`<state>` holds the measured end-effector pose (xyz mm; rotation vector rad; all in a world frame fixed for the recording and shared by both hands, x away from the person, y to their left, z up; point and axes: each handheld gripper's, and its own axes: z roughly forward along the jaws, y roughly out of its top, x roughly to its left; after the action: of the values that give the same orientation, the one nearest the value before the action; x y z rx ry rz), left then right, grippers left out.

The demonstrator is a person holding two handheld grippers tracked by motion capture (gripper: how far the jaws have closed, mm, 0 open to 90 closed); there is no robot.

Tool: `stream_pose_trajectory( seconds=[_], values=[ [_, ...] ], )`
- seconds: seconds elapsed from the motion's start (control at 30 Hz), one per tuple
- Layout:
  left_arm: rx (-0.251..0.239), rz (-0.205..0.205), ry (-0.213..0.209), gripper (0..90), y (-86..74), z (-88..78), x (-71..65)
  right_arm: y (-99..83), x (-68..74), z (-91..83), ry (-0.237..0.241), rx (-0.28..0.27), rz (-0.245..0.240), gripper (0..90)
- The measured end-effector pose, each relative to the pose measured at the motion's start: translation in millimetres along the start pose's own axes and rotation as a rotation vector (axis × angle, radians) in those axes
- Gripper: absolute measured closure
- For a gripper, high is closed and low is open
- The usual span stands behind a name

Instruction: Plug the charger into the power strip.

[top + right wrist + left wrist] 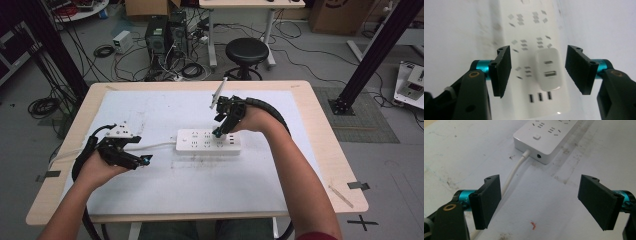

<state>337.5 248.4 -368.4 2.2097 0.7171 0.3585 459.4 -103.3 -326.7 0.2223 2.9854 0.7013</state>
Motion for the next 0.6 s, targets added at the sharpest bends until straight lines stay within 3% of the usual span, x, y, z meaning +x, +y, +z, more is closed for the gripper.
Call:
stream_pose_trajectory(
  seconds=[0.17,0.27,0.6],
  values=[
    [-0.034,0.018,-0.010,18.9,5.4,-5.6,0.6,-18.5,15.4,-18.8,-0.003,-0.210,0.083,26.8],
    [-0.081,0.023,-0.019,18.9,6.2,-9.2,2.6,-29.1,25.6,-24.3,-0.024,-0.284,0.114,22.0],
    [-0.195,0.061,-0.083,18.8,2.0,-14.6,3.7,-71.5,57.8,-43.0,-0.098,-0.473,0.202,19.7]
  ],
)
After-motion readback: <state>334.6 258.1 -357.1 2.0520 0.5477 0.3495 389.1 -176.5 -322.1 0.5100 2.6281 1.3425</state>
